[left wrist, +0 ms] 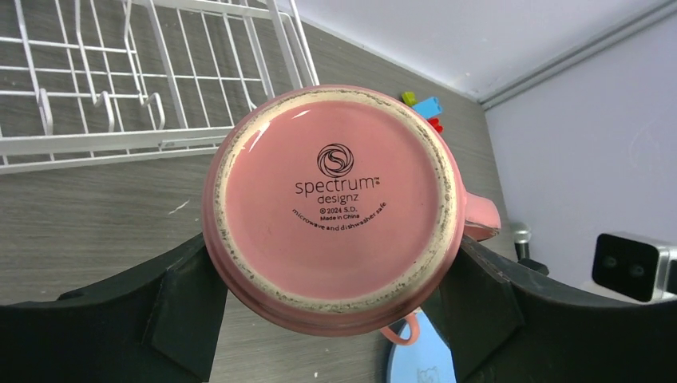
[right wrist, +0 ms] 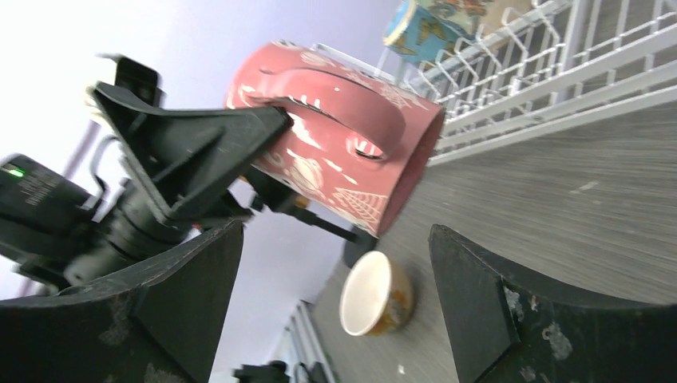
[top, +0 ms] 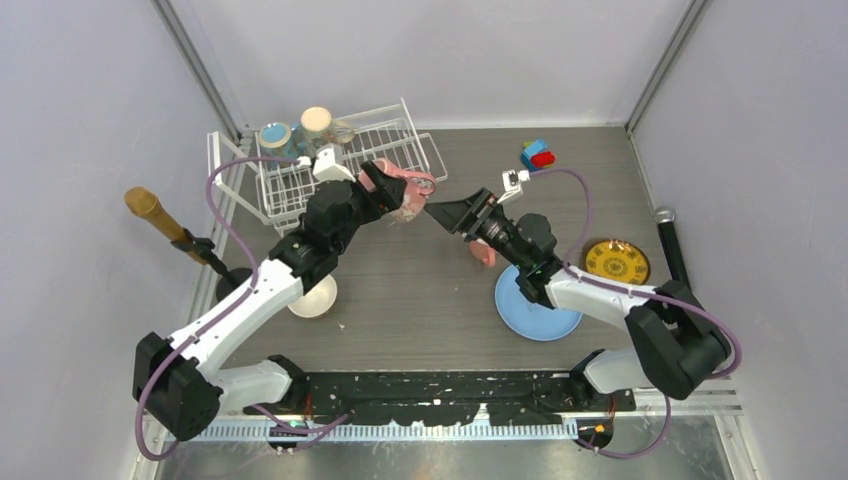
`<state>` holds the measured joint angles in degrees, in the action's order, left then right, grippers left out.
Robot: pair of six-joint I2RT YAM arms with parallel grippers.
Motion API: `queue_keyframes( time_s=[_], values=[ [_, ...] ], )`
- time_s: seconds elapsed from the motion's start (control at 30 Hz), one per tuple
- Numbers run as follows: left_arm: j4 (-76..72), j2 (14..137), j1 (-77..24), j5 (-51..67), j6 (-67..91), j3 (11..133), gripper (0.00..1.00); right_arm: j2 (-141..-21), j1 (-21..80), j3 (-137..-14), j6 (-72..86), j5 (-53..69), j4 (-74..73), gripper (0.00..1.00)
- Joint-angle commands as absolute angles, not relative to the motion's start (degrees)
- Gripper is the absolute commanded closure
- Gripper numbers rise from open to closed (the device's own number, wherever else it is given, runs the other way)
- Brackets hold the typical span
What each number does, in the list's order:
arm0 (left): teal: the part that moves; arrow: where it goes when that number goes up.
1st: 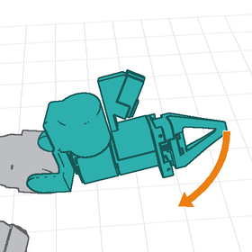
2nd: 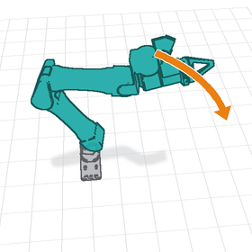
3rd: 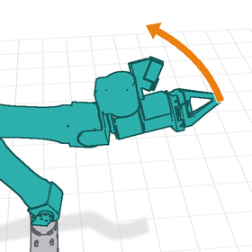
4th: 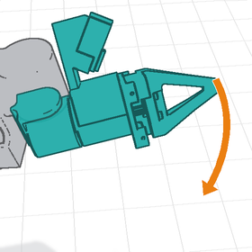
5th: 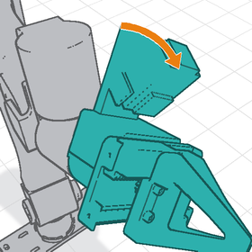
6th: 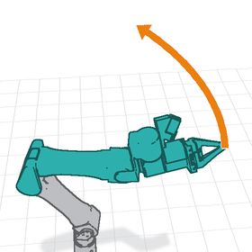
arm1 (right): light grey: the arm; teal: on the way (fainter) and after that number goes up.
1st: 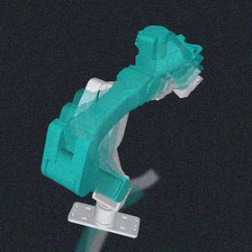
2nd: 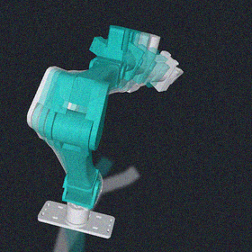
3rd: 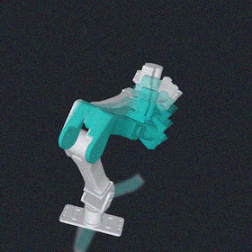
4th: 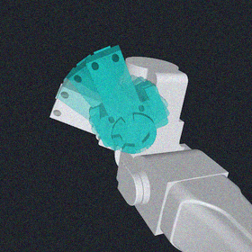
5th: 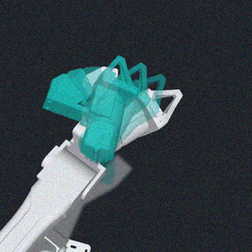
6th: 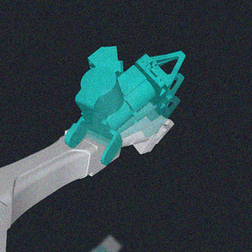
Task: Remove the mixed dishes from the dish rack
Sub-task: Place the cup at the center of the board.
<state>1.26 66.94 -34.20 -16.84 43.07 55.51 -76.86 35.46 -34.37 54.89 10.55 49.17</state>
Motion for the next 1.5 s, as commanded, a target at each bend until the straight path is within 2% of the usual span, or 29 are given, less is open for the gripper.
queue_keyframes(
  time_s=[0.0,0.53,1.03,1.23,1.47],
  values=[
    [-11.81,62.43,-35.14,-21.03,50.58,55.02,1.00,-80.00,35.57,-35.85,65.09,12.17,67.57,0.08],
    [-17.44,62.00,-37.23,-20.17,57.50,52.84,1.00,-86.11,36.21,-36.94,69.19,14.21,74.91,0.17],
    [-18.46,61.46,-37.27,-21.82,59.85,51.85,1.00,-81.93,36.21,-33.80,63.55,12.57,68.73,0.18],
    [-16.46,61.26,-37.34,-22.82,60.07,52.59,1.00,-76.56,36.21,-31.11,58.50,9.58,62.35,0.18],
    [-19.23,62.01,-37.33,-16.85,66.66,50.36,1.00,-74.91,36.21,-35.22,54.41,11.53,57.31,0.17]
  ],
)
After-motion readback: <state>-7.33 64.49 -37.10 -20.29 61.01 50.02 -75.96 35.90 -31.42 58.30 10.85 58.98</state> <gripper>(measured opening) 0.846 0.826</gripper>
